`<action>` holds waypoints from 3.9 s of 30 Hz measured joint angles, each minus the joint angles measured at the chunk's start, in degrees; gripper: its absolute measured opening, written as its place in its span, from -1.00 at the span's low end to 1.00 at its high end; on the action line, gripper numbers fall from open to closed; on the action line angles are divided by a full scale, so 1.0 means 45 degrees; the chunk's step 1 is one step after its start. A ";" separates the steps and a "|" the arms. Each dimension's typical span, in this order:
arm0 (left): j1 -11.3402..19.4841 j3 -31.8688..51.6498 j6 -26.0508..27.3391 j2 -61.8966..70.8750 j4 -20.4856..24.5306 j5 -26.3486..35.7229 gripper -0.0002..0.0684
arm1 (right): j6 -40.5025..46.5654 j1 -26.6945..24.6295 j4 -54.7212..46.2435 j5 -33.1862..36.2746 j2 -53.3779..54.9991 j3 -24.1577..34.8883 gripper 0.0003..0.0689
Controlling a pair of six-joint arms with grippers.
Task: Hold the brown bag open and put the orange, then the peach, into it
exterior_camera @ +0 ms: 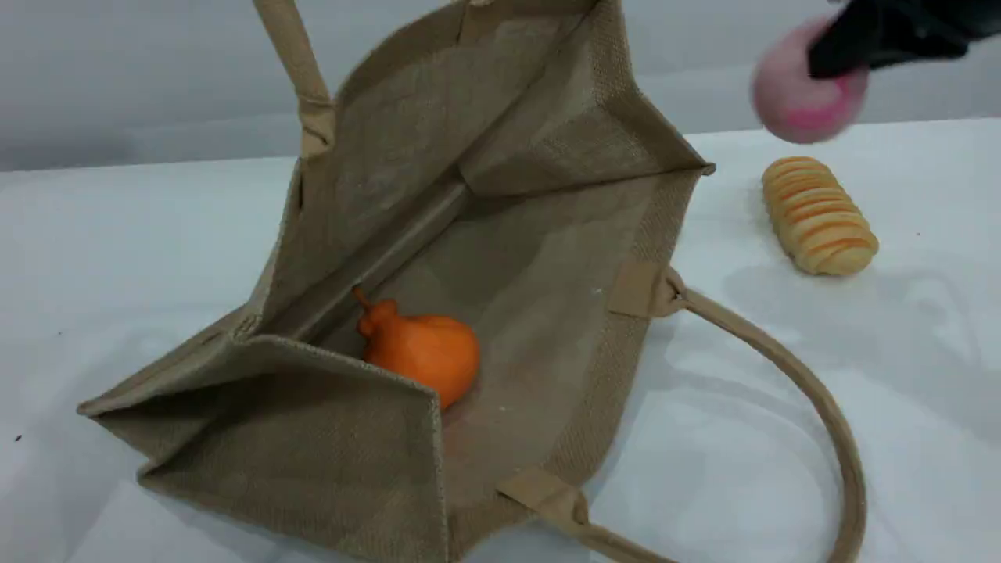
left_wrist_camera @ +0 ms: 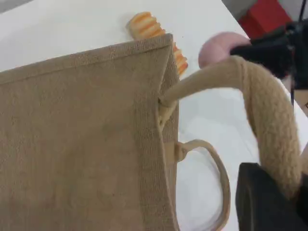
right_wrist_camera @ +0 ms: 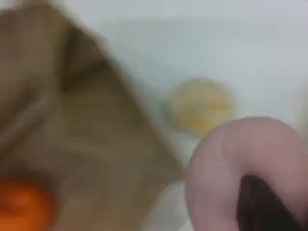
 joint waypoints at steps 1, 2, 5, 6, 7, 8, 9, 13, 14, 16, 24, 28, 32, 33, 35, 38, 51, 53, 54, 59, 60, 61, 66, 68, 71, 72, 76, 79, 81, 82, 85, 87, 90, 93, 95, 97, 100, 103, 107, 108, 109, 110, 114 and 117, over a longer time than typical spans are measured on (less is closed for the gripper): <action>0.0000 0.0000 0.0000 0.0000 0.0000 0.0000 -0.76 | 0.0219 0.0000 -0.0201 0.0433 -0.0145 0.0000 -0.95; 0.0000 0.0000 0.0000 0.0000 0.0000 0.0000 -0.76 | 0.0458 0.0000 -0.0368 0.0776 -0.0206 0.0000 -0.95; 0.0000 0.0000 0.0000 0.0000 -0.0012 0.0000 -0.76 | 0.0917 0.0070 -0.0820 0.2018 -0.0193 0.0044 -0.95; 0.0000 0.0000 0.0000 0.0000 -0.0012 0.0000 -0.76 | 0.0917 0.0223 -0.0790 0.2403 -0.0193 0.0042 -0.95; 0.0000 0.0000 0.0000 0.0000 -0.0012 0.0000 -0.76 | 0.0917 0.0398 -0.0646 0.2674 -0.0193 0.0042 -0.95; 0.0000 0.0000 0.0010 0.0000 -0.0012 0.0000 -0.76 | 0.0917 0.0598 -0.0589 0.2863 -0.0193 0.0042 -0.95; 0.0000 0.0000 0.0010 0.0000 -0.0012 0.0000 -0.76 | 0.0917 0.0871 -0.0587 0.2888 -0.0193 0.0042 -0.95; 0.0000 0.0000 0.0010 0.0000 -0.0012 0.0000 -0.76 | 0.0894 0.2242 -0.0496 0.2410 -0.0136 0.0030 -0.95; 0.0000 0.0000 0.0010 0.0000 -0.0012 0.0000 -0.76 | 0.0894 0.2633 -0.0346 0.2265 -0.0066 0.0030 -0.95; 0.0000 0.0000 0.0010 0.0000 -0.0012 0.0000 -0.76 | 0.0879 0.3330 -0.0074 0.1811 0.0130 0.0030 -0.95; 0.0000 0.0000 0.0010 0.0000 -0.0012 0.0000 -0.76 | -0.0228 0.5676 0.1959 -0.0524 0.1117 -0.0005 -0.95; 0.0000 0.0000 0.0010 0.0000 -0.0012 0.0000 -0.76 | -0.1964 0.6468 0.4048 -0.1812 0.1902 -0.0022 -0.95; 0.0000 0.0000 0.0010 0.0000 -0.0012 0.0000 -0.76 | -0.4413 0.6606 0.6522 -0.1999 0.2749 -0.0311 -0.95; 0.0000 0.0000 0.0010 0.0000 -0.0012 0.0000 -0.76 | -0.4830 0.6593 0.6846 -0.1865 0.2983 -0.0491 -0.95; 0.0000 0.0000 0.0010 0.0000 -0.0012 0.0000 -0.76 | -0.5576 0.6593 0.7354 -0.1071 0.3392 -0.0892 -0.95; 0.0000 0.0000 0.0010 0.0000 -0.0012 0.0000 -0.76 | -0.5852 0.6605 0.7422 -0.0654 0.3996 -0.1555 -0.95; 0.0000 0.0000 0.0010 0.0000 -0.0012 0.0000 -0.76 | -0.6022 0.6594 0.7420 0.0581 0.5781 -0.3226 -0.81; 0.0000 0.0000 0.0010 0.0000 -0.0012 0.0000 -0.76 | -0.6022 0.6594 0.7420 0.0774 0.5754 -0.3226 -0.68; 0.0000 0.0000 0.0010 0.0000 -0.0012 0.0000 -0.76 | -0.6022 0.6594 0.7420 0.0758 0.5716 -0.3226 -0.59; 0.0000 0.0000 0.0010 0.0000 0.0026 0.0000 -0.76 | -0.5833 0.6594 0.7420 0.0705 0.5373 -0.3203 -0.08; 0.0000 0.0000 0.0010 0.0011 0.0026 0.0000 -0.76 | -0.5733 0.6594 0.7406 0.0701 0.5247 -0.3198 0.02; 0.0000 0.0000 0.0010 0.0011 0.0026 0.0000 -0.76 | -0.5624 0.6594 0.7409 0.0691 0.5076 -0.3198 0.10; 0.0000 0.0000 0.0010 0.0011 0.0038 0.0000 -0.76 | -0.4329 0.6576 0.5612 -0.0019 0.4221 -0.3173 0.28; 0.0000 0.0000 0.0010 0.0011 0.0038 0.0000 -0.76 | -0.3379 0.6482 0.4381 -0.0001 0.3870 -0.3167 0.29; 0.0000 0.0000 0.0010 0.0011 0.0062 0.0000 -0.76 | -0.1564 0.6092 0.2288 0.0480 0.3219 -0.3167 0.29; 0.0000 0.0000 0.0010 0.0011 0.0072 0.0000 -0.76 | -0.0988 0.5918 0.1615 0.0693 0.2987 -0.3167 0.29; 0.0000 0.0000 0.0010 0.0011 0.0072 0.0000 -0.76 | 0.1769 0.5257 -0.1557 0.1831 0.2216 -0.3167 0.29; 0.0000 0.0000 0.0087 0.0011 0.0072 0.0000 -0.76 | 0.3755 0.5026 -0.3857 0.2667 0.2003 -0.3151 0.27; 0.0000 0.0000 0.0139 0.0011 0.0072 0.0000 -0.76 | 0.4884 0.5026 -0.5280 0.3312 0.1912 -0.3151 0.25; 0.0000 0.0000 0.0177 0.0011 0.0072 0.0000 -0.76 | 0.5455 0.5038 -0.5948 0.3538 0.1832 -0.3151 0.24; 0.0000 0.0000 0.0232 0.0011 0.0096 0.0000 -0.76 | 0.6749 0.5038 -0.7359 0.3888 0.1491 -0.3127 0.24; 0.0000 0.0000 0.0245 0.0011 0.0426 0.0000 -0.76 | 0.7157 0.5038 -0.7826 0.4083 0.1098 -0.3079 0.23; 0.0000 0.0000 0.0245 0.0011 0.1025 0.0000 -0.76 | 0.7273 0.5038 -0.8447 0.4159 0.0286 -0.3008 0.23; 0.0000 0.0000 0.0245 0.0070 0.1024 0.0000 -0.76 | 0.8058 0.5038 -0.9333 0.4554 -0.0645 -0.2997 0.23; 0.0000 0.0000 0.0245 0.0155 0.1024 0.0000 -0.76 | 0.8570 0.5038 -0.9989 0.4797 -0.1194 -0.2997 0.23; 0.0000 0.0014 0.0245 0.0342 0.1024 -0.0011 -0.76 | 0.9067 0.5038 -1.0665 0.4911 -0.1895 -0.2997 0.23; -0.0011 0.0340 0.0287 0.0621 0.0788 -0.0042 -0.76 | 0.9830 0.5038 -1.1802 0.5187 -0.2966 -0.2997 0.23; -0.0129 0.1003 0.0767 0.0891 0.0663 -0.0078 -0.76 | 1.0482 0.5038 -1.2851 0.5696 -0.4084 -0.2997 0.23; -0.0497 0.2100 0.1389 0.1114 0.0599 -0.0591 -0.76 | 1.1026 0.5038 -1.3981 0.6336 -0.5452 -0.2997 0.23; -0.0598 0.2379 0.1549 0.1172 0.0599 -0.0910 -0.76 | 1.1161 0.5038 -1.4189 0.6485 -0.5797 -0.2997 0.23; -0.0721 0.2654 0.1667 0.1251 0.0599 -0.1340 -0.76 | 1.1311 0.5038 -1.4442 0.6630 -0.6134 -0.2997 0.23; -0.0847 0.2871 0.1715 0.1361 0.0599 -0.1698 -0.76 | 1.1478 0.5038 -1.4700 0.6800 -0.6405 -0.2997 0.23; -0.1309 0.3434 0.1726 0.2053 0.0665 -0.2773 -0.75 | 1.2030 0.5038 -1.5671 0.7495 -0.7517 -0.2997 0.23; -0.1612 0.3430 0.1726 0.2768 0.0665 -0.3337 -0.74 | 1.2417 0.5038 -1.6227 0.8156 -0.8192 -0.2997 0.23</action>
